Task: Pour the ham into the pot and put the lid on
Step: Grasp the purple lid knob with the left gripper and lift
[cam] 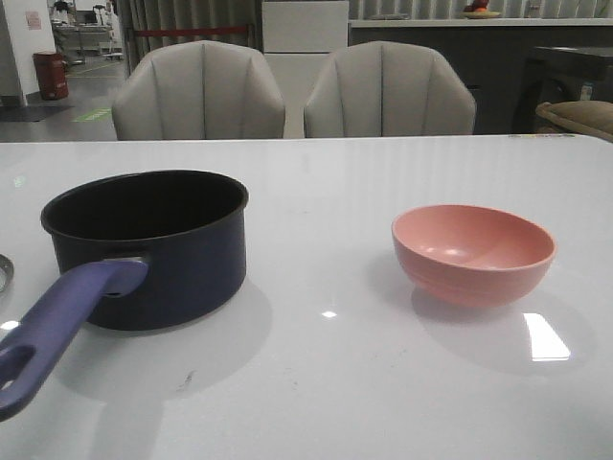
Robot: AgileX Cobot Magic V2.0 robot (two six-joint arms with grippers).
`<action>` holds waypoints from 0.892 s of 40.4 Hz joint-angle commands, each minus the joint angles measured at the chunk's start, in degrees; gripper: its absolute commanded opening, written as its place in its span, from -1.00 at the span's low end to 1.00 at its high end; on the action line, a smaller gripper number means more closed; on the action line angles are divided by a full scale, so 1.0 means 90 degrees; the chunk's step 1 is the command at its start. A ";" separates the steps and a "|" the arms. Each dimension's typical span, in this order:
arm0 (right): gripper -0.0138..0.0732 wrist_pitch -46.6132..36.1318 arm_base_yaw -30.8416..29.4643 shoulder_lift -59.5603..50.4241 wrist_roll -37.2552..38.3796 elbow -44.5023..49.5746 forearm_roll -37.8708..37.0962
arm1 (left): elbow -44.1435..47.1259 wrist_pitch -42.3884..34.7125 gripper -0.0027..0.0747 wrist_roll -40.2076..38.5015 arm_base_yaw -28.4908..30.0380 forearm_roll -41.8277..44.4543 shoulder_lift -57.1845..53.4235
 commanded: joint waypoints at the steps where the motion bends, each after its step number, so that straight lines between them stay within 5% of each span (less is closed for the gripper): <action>1: -0.35 -0.0491 0.0005 0.0044 -0.0063 -0.0185 0.0046 | -0.0285 -0.0113 0.63 -0.0052 -0.0002 0.0038 -0.0073; 17: -0.35 -0.0491 0.0005 0.0044 -0.0063 -0.0185 0.0046 | -0.0646 0.0055 0.61 -0.0052 -0.0002 0.0099 0.0598; 29: -0.35 -0.0491 0.0005 0.0044 -0.0063 -0.0185 0.0046 | -0.0836 0.0271 -0.15 -0.0052 -0.0002 0.0101 0.0750; 36: -0.35 -0.0491 0.0005 0.0044 -0.0063 -0.0185 0.0046 | -0.1077 0.0505 -0.26 -0.0052 -0.0002 0.0101 0.0696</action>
